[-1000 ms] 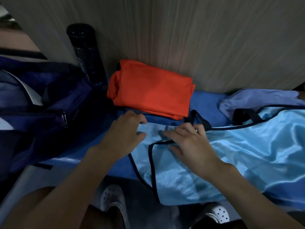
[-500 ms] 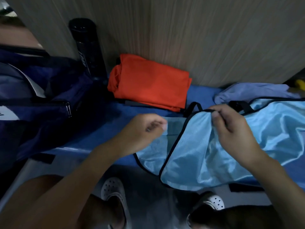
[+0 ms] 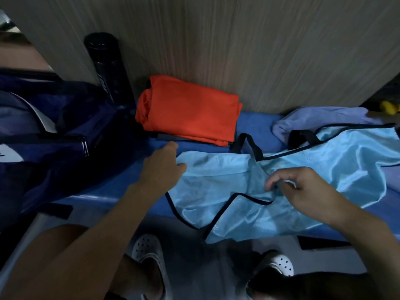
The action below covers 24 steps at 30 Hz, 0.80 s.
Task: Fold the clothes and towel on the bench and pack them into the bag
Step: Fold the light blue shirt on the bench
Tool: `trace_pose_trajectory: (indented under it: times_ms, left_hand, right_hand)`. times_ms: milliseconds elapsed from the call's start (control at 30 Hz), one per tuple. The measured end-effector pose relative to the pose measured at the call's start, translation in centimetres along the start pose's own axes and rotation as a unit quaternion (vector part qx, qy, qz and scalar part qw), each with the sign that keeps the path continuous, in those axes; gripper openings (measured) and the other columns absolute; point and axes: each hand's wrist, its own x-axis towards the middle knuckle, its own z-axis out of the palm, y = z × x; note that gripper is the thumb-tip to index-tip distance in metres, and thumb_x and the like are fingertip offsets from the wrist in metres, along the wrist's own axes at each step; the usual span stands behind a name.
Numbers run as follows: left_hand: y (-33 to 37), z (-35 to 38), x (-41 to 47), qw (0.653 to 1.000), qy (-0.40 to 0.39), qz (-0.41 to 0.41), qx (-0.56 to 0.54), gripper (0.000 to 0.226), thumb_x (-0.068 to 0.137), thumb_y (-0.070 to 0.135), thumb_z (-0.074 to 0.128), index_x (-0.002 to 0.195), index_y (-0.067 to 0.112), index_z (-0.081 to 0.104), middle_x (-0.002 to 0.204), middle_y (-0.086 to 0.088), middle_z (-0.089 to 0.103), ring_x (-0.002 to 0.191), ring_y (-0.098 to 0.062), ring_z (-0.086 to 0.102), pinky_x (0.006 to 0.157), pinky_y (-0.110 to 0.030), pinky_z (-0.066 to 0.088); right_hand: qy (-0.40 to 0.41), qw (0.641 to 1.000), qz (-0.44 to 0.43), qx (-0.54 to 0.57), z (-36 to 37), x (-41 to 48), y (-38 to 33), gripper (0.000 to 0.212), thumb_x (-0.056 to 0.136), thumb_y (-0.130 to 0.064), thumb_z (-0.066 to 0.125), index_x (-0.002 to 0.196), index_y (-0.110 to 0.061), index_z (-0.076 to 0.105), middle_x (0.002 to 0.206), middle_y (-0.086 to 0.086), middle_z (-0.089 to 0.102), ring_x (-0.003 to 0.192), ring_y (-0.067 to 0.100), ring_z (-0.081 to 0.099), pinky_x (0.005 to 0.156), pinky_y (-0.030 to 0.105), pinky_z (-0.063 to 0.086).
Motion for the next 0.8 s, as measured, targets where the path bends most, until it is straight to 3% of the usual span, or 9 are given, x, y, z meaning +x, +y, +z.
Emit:
trace_pose_trajectory:
  times_ms: [67, 133, 233, 400, 500, 567, 600, 700, 800]
  left_hand:
    - [0.7, 0.0, -0.1, 0.996, 0.032, 0.015, -0.077, 0.027, 0.086, 0.013, 0.069, 0.112, 0.006, 0.065, 0.09, -0.011, 0.067, 0.082, -0.017, 0.061, 0.069, -0.021, 0.047]
    - [1.7, -0.3, -0.2, 0.987, 0.046, 0.055, -0.143, 0.01, 0.085, 0.005, 0.068, 0.094, 0.004, 0.072, 0.075, -0.01, 0.067, 0.067, -0.006, 0.056, 0.06, -0.021, 0.044]
    - [3.6, -1.6, -1.1, 0.949, 0.005, 0.115, -0.295, 0.02, 0.086, -0.001, 0.069, 0.091, 0.017, 0.076, 0.078, 0.01, 0.073, 0.073, 0.005, 0.063, 0.071, -0.011, 0.046]
    - [5.2, -2.9, -2.3, 0.877, -0.19, 0.179, -0.404, 0.033, 0.089, -0.003, 0.066, 0.115, 0.017, 0.07, 0.115, 0.001, 0.073, 0.113, -0.009, 0.065, 0.094, -0.021, 0.05]
    - [5.2, -2.7, -2.2, 0.862, -0.221, 0.171, -0.423, 0.031, 0.091, -0.003, 0.064, 0.116, 0.015, 0.069, 0.113, -0.002, 0.074, 0.11, -0.013, 0.067, 0.093, -0.025, 0.052]
    - [5.0, -2.7, -1.8, 0.863, -0.202, 0.148, -0.438, 0.027, 0.092, 0.0, 0.064, 0.113, 0.016, 0.069, 0.103, 0.0, 0.075, 0.099, -0.01, 0.068, 0.085, -0.023, 0.052]
    - [4.8, -2.6, -1.5, 0.868, -0.194, 0.132, -0.438, 0.024, 0.093, 0.001, 0.063, 0.11, 0.017, 0.069, 0.099, 0.001, 0.075, 0.095, -0.009, 0.068, 0.081, -0.022, 0.053]
    - [3.0, -1.2, -0.4, 0.929, -0.117, 0.114, -0.333, 0.016, 0.095, 0.006, 0.063, 0.098, 0.021, 0.069, 0.09, 0.004, 0.073, 0.083, -0.006, 0.068, 0.076, -0.025, 0.053]
    - [1.2, 0.5, -0.2, 0.976, -0.09, 0.125, -0.154, 0.017, 0.089, 0.02, 0.073, 0.105, 0.019, 0.067, 0.094, 0.004, 0.066, 0.078, -0.001, 0.06, 0.077, -0.018, 0.045]
  right_hand:
    - [0.027, 0.999, -0.018, 0.009, 0.4, 0.3, -0.4, 0.037, 0.09, 0.002, 0.056, 0.078, -0.029, 0.072, 0.075, -0.01, 0.072, 0.069, 0.003, 0.066, 0.063, 0.017, 0.049]
    - [0.06, 0.997, -0.057, 0.002, 1.0, 0.7, -1.0, 0.025, 0.089, 0.002, 0.06, 0.088, -0.019, 0.073, 0.081, -0.01, 0.072, 0.08, 0.004, 0.066, 0.068, 0.013, 0.047]
    - [0.087, 0.991, -0.101, -0.002, 1.8, 1.6, -1.8, 0.022, 0.09, -0.01, 0.066, 0.107, -0.024, 0.066, 0.1, -0.011, 0.068, 0.096, 0.004, 0.062, 0.078, 0.013, 0.043]
    - [0.033, 0.977, -0.15, 0.144, 2.7, 2.6, -4.9, 0.084, 0.08, -0.028, 0.075, 0.145, -0.043, 0.024, 0.145, -0.016, 0.044, 0.136, -0.006, 0.034, 0.109, 0.01, 0.026]
    - [0.019, 0.976, -0.14, 0.167, 2.1, 2.7, -5.5, 0.042, 0.083, -0.02, 0.073, 0.122, -0.025, 0.061, 0.108, -0.007, 0.068, 0.109, 0.002, 0.059, 0.096, 0.017, 0.042]
    - [0.017, 0.979, -0.115, 0.167, 1.6, 2.5, -5.2, 0.005, 0.087, -0.014, 0.07, 0.091, -0.016, 0.069, 0.085, 0.001, 0.068, 0.081, 0.007, 0.063, 0.077, 0.019, 0.047]
    - [0.017, 0.981, -0.104, 0.162, 1.3, 2.4, -4.7, 0.006, 0.089, -0.012, 0.068, 0.084, -0.014, 0.067, 0.082, 0.003, 0.068, 0.076, 0.014, 0.063, 0.072, 0.022, 0.048]
    - [-0.005, 0.978, -0.074, 0.193, -0.1, 1.6, -4.2, 0.015, 0.092, -0.001, 0.06, 0.08, -0.01, 0.06, 0.096, -0.002, 0.072, 0.093, 0.02, 0.067, 0.084, 0.034, 0.049]
    - [-0.056, 0.971, -0.047, 0.228, -1.6, 0.5, -3.9, 0.014, 0.09, -0.004, 0.053, 0.078, -0.009, 0.046, 0.114, -0.005, 0.072, 0.116, 0.048, 0.055, 0.096, 0.066, 0.038]
